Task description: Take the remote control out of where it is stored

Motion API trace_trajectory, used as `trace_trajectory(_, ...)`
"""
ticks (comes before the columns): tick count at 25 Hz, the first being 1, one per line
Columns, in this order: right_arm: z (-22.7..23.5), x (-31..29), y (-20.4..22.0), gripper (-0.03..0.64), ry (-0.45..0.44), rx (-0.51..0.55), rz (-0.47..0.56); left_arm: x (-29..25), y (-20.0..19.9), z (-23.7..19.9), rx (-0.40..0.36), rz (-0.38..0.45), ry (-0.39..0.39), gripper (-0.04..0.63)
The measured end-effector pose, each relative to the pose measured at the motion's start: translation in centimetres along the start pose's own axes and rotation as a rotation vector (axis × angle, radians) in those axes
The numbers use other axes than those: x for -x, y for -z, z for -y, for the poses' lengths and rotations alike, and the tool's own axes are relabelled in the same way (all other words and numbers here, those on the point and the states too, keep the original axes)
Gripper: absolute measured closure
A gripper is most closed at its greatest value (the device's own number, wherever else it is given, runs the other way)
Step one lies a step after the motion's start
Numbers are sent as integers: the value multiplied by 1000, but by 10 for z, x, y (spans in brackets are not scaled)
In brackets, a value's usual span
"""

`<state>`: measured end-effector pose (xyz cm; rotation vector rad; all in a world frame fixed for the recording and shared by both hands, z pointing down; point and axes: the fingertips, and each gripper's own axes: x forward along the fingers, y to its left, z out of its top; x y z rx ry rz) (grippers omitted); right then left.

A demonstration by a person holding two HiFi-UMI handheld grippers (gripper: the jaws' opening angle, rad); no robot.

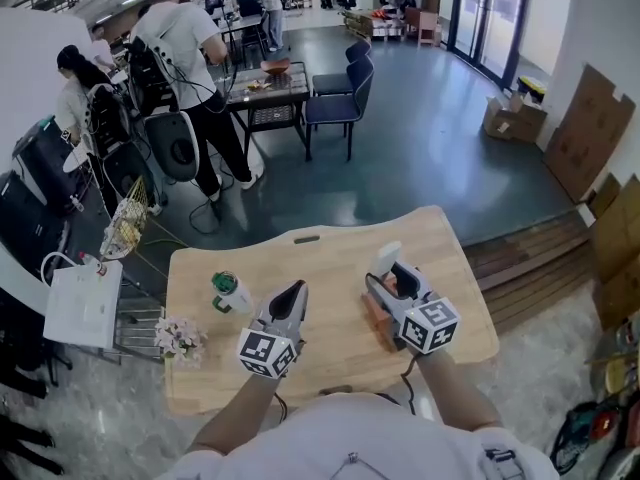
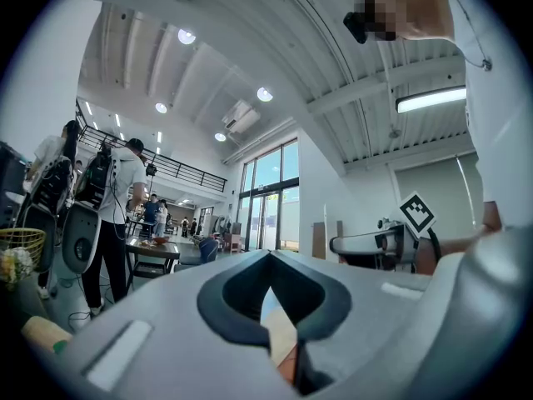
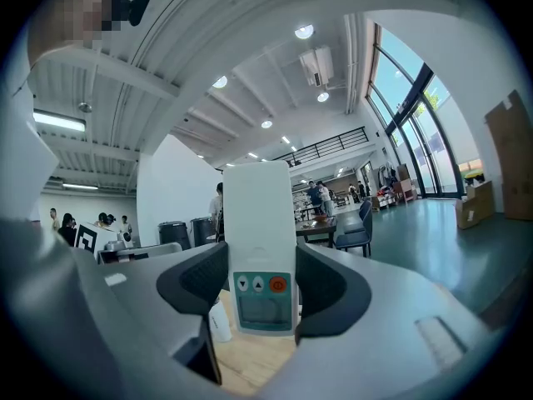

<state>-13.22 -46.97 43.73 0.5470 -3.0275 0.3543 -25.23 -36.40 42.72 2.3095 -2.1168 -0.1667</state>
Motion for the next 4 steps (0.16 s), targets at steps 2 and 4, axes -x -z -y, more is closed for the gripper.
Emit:
trace_trajectory(2, 0, -1, 1, 333, 1, 0, -1, 0, 2, -2, 0, -1, -2, 595)
trace_trajectory(4, 1, -2, 4, 333, 4, -2, -3, 1, 4, -3, 0, -2, -5, 595)
